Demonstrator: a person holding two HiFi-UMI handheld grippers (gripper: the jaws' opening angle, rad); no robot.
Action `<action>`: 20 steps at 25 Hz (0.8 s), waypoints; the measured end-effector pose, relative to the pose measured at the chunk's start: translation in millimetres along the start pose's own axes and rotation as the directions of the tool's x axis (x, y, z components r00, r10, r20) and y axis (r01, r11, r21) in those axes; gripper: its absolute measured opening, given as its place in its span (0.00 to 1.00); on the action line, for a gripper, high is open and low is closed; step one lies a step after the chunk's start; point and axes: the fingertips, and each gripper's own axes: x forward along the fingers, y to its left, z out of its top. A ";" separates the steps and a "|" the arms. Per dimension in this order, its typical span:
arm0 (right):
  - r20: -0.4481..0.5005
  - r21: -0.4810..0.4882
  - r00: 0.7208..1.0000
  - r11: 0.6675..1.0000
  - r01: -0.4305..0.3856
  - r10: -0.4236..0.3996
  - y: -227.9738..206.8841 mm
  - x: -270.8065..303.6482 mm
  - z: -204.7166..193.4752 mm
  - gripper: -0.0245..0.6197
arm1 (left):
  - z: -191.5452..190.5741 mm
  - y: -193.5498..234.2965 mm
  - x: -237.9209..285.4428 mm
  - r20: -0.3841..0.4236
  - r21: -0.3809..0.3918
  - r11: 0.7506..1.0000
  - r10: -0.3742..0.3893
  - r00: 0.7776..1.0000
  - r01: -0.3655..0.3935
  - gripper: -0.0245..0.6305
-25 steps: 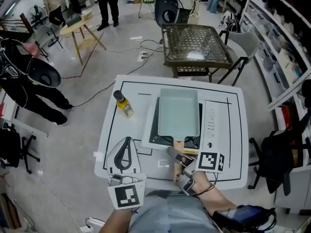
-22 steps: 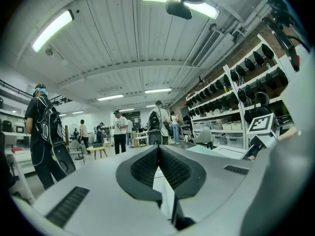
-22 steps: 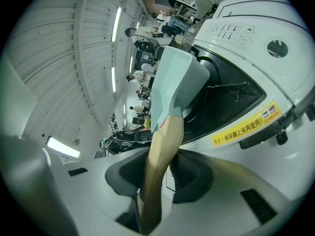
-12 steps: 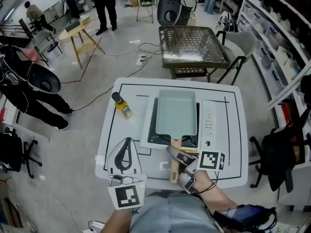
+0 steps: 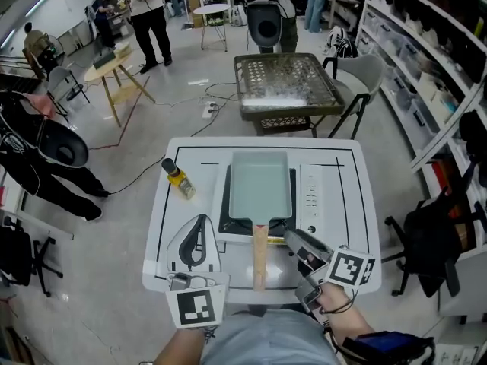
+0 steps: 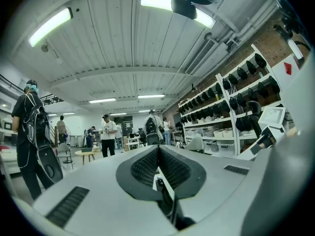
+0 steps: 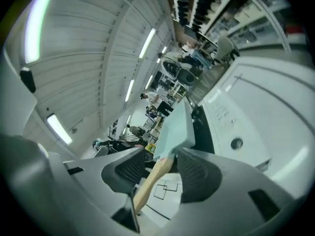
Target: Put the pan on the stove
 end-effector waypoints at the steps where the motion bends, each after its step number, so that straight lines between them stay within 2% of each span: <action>1: 0.032 -0.068 0.999 0.998 -0.008 0.010 8.4 -6.6 7.7 0.33 | 4.0 -3.4 0.1 0.002 -0.002 1.000 -0.009 1.000 0.009 0.07; 3: 0.098 -0.239 0.995 0.971 0.004 0.020 28.0 -18.7 23.8 0.33 | 13.4 -10.7 0.8 0.010 -0.008 1.000 -0.028 1.000 0.028 0.07; 4: 0.131 -0.329 0.991 0.944 0.024 0.020 37.3 -23.6 31.6 0.33 | 18.6 -14.8 2.3 0.017 -0.011 0.999 -0.037 0.999 0.037 0.07; 6: 0.192 -0.484 0.981 0.872 0.076 0.021 52.7 -30.5 43.4 0.33 | 27.2 -23.8 6.9 0.036 -0.009 0.998 -0.057 0.998 0.057 0.07; 8: 0.244 -0.591 0.970 0.795 0.135 0.017 64.0 -35.4 49.8 0.31 | 33.5 -32.2 10.2 0.055 0.003 0.997 -0.074 0.996 0.074 0.07; 9: 0.267 -0.630 0.964 0.759 0.166 0.011 68.3 -37.8 51.9 0.26 | 36.1 -35.7 10.9 0.063 0.009 0.997 -0.080 0.995 0.080 0.07; 12: 0.331 -0.709 0.944 0.659 0.251 -0.003 78.2 -45.9 56.8 0.16 | 42.1 -44.9 10.7 0.084 0.017 0.995 -0.096 0.992 0.095 0.07; 14: 0.366 -0.739 0.930 0.608 0.291 0.000 83.6 -50.8 60.5 0.14 | 45.1 -49.7 10.7 0.092 0.019 0.994 -0.105 0.990 0.104 0.07; 16: 0.389 -0.752 0.921 0.579 0.314 0.005 87.6 -53.9 63.3 0.14 | 47.0 -53.3 10.4 0.095 0.020 0.994 -0.111 0.989 0.109 0.07; 20: 0.413 -0.761 0.911 0.553 0.338 0.011 94.2 -54.3 66.0 0.13 | 50.4 -55.2 9.1 0.102 0.019 0.993 -0.118 0.988 0.117 0.07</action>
